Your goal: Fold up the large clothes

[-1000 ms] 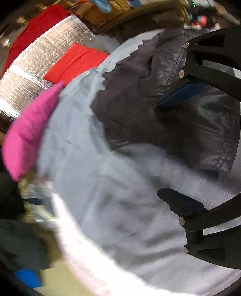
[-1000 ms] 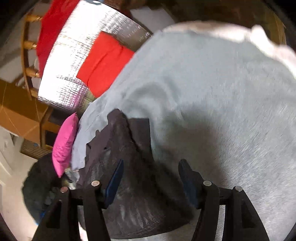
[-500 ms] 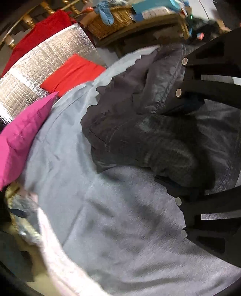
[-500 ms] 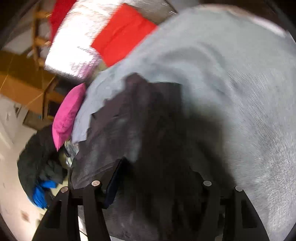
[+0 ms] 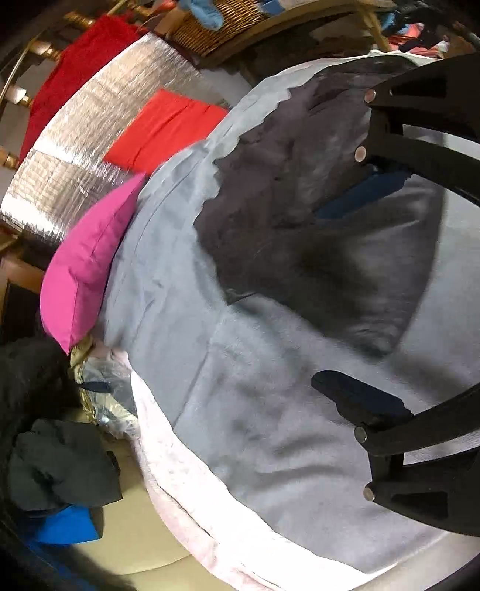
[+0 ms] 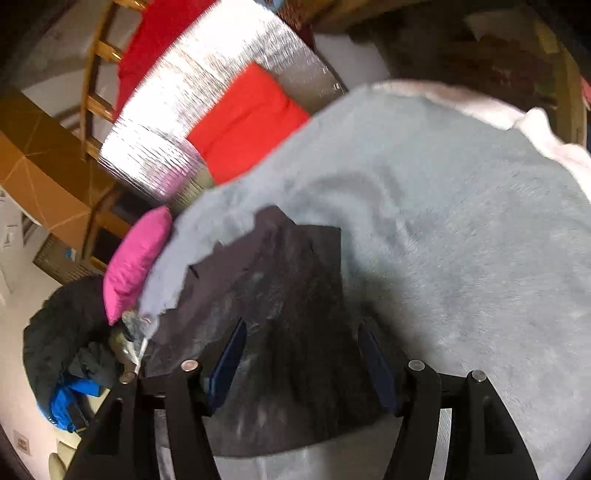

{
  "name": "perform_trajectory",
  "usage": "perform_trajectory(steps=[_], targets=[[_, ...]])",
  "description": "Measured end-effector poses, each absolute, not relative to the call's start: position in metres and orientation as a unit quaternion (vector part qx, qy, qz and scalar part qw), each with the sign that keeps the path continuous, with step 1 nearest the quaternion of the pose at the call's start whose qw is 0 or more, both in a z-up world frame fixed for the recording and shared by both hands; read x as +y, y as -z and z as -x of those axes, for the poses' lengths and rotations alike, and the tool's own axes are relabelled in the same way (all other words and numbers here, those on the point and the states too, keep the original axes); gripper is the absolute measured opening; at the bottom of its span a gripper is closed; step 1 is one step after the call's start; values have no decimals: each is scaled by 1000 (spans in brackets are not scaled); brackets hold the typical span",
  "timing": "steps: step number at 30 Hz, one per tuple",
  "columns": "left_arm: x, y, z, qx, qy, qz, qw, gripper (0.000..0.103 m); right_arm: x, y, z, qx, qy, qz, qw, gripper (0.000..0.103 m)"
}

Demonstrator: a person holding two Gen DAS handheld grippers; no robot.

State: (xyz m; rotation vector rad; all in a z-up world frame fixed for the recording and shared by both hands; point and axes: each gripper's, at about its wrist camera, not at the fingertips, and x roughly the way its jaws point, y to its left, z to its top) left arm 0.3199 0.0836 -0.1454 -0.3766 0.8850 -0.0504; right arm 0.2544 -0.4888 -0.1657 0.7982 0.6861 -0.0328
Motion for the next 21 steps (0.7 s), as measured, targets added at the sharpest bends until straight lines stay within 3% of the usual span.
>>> perform_trajectory(steps=[10,15,21], targets=[[38,206,-288,530,107,277,795,85,-425,225,-236,387,-68,-486,781,69],[37,218,-302,505,93,330,792,85,-418,255,-262,395,-56,-534,746,69],[46,225,-317,460,70,395,792,85,-418,270,-276,347,-29,-575,741,70]])
